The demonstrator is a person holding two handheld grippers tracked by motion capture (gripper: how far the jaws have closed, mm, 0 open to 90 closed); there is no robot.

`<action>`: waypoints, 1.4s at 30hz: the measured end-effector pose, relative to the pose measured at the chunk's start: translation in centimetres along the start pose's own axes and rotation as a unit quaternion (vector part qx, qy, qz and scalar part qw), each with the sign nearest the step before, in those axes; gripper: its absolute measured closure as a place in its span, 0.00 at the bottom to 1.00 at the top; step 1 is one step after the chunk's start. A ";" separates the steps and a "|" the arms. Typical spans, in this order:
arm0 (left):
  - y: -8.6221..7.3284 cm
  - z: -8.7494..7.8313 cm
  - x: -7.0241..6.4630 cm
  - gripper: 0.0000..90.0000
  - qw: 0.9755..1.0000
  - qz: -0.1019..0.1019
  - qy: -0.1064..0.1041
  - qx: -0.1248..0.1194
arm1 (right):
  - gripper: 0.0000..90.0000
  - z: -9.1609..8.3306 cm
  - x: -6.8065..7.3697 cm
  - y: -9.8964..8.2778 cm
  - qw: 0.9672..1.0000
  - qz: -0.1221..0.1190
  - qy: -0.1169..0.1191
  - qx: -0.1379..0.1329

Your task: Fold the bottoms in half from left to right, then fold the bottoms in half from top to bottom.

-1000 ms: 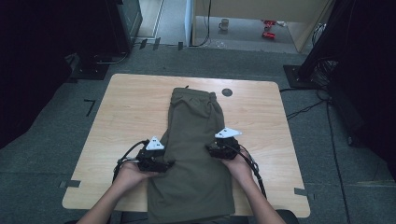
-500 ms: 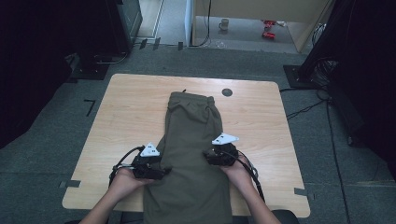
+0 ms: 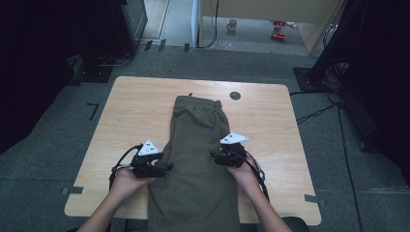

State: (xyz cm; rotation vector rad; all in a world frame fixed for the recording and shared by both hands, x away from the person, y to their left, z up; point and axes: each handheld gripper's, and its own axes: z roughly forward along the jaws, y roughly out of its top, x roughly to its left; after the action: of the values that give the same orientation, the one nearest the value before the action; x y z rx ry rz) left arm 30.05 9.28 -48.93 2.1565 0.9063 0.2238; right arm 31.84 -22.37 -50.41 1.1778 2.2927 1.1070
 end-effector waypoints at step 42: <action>7.4 5.7 8.8 0.46 0.999 -0.044 0.004 -0.005 | 0.38 3.2 -7.5 4.9 0.997 0.073 -0.032 -0.009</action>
State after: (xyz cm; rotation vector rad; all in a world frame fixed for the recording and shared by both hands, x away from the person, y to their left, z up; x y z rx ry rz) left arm 42.81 8.49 -48.63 2.1016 1.0012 0.1934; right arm 40.92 -25.00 -49.09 1.3709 2.1732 1.1219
